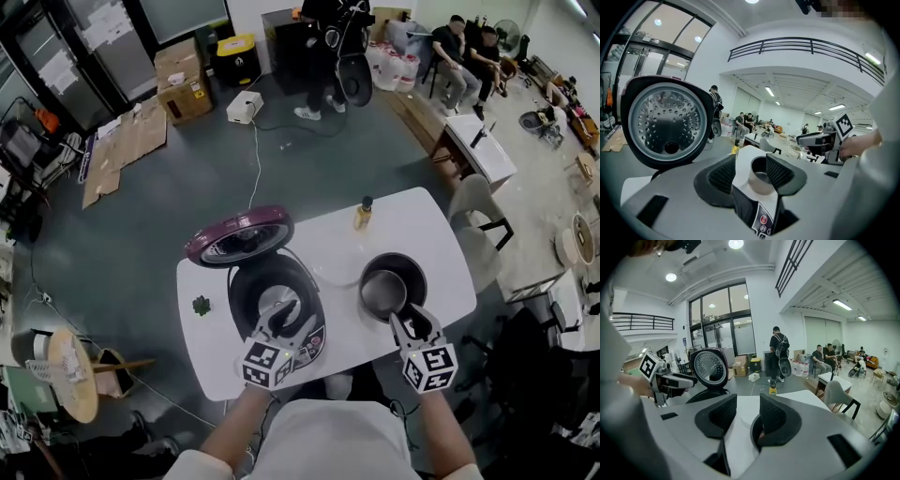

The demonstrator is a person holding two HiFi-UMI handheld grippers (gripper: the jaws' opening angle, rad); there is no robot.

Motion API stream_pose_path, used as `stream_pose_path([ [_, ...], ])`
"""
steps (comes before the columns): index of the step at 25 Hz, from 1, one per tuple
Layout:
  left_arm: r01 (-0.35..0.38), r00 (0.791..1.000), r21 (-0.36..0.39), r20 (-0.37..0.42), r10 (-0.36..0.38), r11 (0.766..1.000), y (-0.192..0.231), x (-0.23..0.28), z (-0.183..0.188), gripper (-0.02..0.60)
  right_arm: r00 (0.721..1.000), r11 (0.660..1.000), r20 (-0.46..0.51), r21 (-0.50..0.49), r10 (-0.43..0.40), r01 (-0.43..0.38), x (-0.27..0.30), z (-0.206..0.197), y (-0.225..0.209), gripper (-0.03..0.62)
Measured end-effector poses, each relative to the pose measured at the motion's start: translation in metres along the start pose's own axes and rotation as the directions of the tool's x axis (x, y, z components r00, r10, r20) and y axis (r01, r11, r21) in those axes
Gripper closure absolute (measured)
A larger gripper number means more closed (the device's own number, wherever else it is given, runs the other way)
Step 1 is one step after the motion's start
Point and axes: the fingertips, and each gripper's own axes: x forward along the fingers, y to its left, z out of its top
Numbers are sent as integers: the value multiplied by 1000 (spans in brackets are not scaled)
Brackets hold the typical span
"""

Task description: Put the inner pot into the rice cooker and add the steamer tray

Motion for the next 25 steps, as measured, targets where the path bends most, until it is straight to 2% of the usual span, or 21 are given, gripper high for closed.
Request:
stream_pose_path([
  [14,-115,993,-72,-13,115,991,-45,65,-5,362,983,983,-71,-61,171,-176,27,-7,-56,430],
  [25,-160,982,-105,-120,147,981,-68,139,-44,360,957,965,-179,-85,229,-247,56,-45,-121,430],
])
